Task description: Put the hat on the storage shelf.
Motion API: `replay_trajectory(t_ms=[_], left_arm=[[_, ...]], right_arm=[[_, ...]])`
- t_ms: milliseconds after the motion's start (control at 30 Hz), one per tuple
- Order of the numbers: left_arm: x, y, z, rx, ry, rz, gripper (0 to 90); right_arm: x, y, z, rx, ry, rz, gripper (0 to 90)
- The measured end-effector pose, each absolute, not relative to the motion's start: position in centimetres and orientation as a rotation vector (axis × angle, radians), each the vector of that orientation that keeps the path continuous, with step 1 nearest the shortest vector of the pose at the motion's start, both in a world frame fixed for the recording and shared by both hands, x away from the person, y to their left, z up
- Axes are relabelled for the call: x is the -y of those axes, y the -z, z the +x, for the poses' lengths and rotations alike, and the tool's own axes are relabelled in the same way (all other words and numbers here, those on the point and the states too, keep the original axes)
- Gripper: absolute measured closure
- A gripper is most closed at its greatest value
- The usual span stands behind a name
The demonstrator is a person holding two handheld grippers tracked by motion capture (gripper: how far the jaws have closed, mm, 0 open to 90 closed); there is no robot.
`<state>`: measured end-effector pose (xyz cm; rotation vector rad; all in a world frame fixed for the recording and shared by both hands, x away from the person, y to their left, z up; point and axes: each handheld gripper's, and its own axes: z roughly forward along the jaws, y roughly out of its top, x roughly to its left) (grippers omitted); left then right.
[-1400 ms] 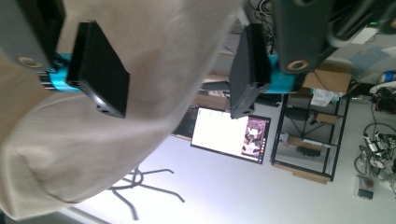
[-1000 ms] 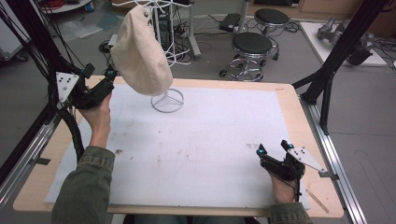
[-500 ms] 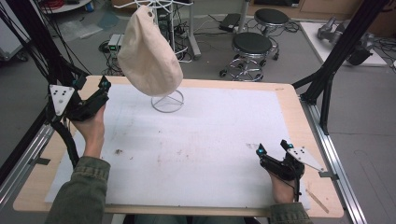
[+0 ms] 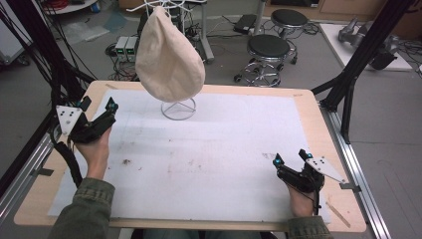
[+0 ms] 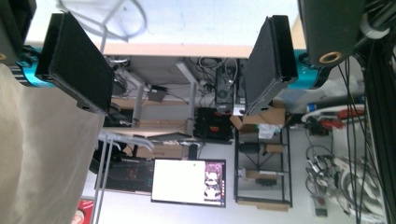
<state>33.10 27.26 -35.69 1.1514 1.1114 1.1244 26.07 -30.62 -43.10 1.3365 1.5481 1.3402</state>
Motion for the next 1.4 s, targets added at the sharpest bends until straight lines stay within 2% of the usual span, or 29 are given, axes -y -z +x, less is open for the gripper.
replay_trajectory(t_ms=[1400], left_arm=[[-30.1,42.0,26.0,-1.188,-1.083,1.205,24.1]], right_arm=[[30.5,43.1,26.1,-1.556,-1.336,1.335,9.7]])
